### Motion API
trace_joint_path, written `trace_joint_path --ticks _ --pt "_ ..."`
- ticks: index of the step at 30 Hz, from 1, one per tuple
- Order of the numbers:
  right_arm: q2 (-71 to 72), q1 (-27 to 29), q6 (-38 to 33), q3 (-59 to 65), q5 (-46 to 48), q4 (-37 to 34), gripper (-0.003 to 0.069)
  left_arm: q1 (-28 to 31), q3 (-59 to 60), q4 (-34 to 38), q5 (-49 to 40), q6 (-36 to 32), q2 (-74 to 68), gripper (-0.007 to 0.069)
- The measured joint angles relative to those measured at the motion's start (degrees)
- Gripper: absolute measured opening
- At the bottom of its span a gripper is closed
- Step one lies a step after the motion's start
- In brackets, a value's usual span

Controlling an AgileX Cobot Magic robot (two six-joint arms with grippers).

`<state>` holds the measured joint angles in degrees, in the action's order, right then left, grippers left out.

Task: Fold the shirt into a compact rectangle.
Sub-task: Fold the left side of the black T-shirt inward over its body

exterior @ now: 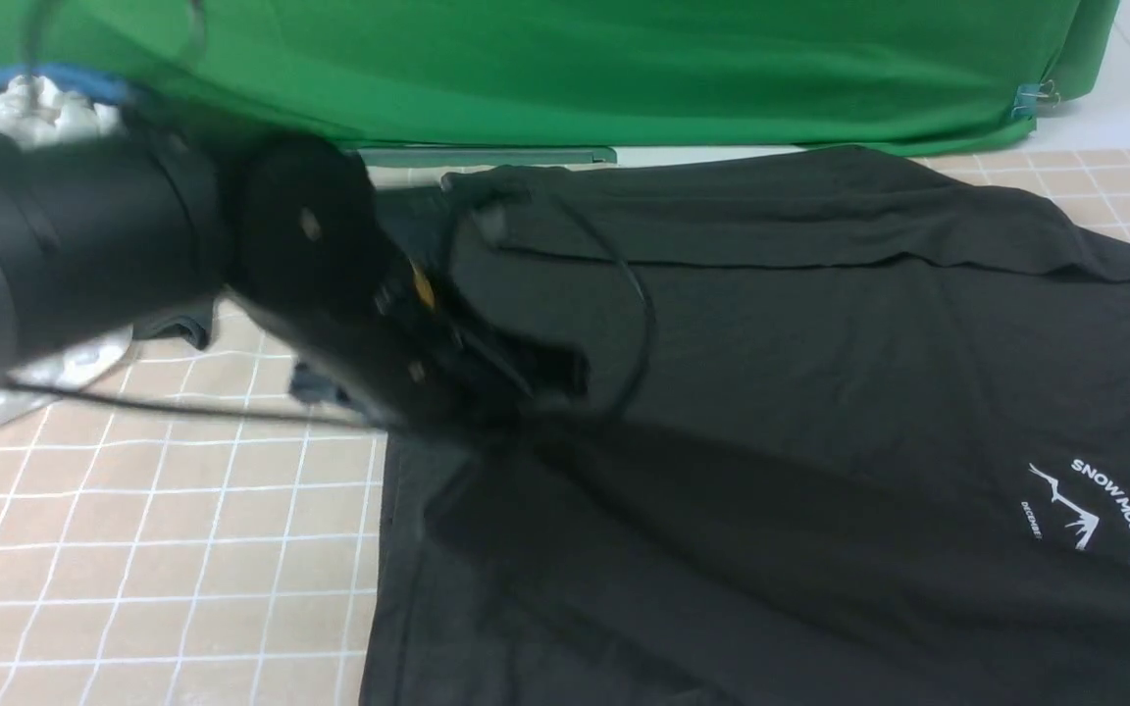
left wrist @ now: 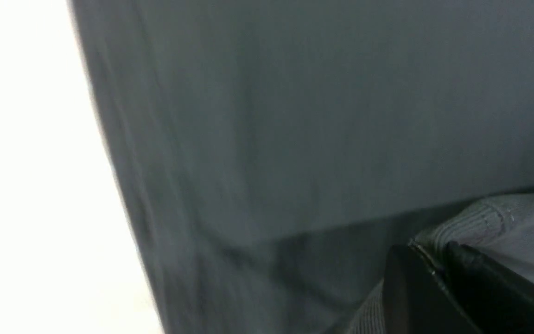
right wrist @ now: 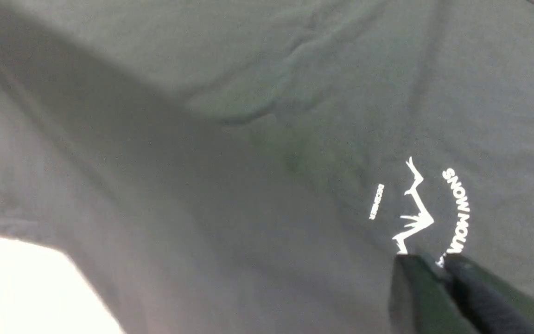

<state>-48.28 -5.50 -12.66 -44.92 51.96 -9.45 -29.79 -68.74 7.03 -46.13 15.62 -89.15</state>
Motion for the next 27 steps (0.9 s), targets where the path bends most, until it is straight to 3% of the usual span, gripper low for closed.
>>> trace_joint_path --ticks 5,12,27 --pt "0.4 0.0 0.2 0.0 -0.6 0.0 0.0031 6.0 -5.7 3.8 -1.4 -4.7 -1.2 0.0028" --pt "0.4 0.0 0.2 -0.1 -1.1 0.0 0.0031 8.8 -8.6 6.9 1.3 -8.0 -6.6 0.0028" --pt "0.4 0.0 0.2 -0.1 -1.1 0.0 0.0031 9.1 -8.7 0.6 20.4 -7.9 -17.6 0.0028"
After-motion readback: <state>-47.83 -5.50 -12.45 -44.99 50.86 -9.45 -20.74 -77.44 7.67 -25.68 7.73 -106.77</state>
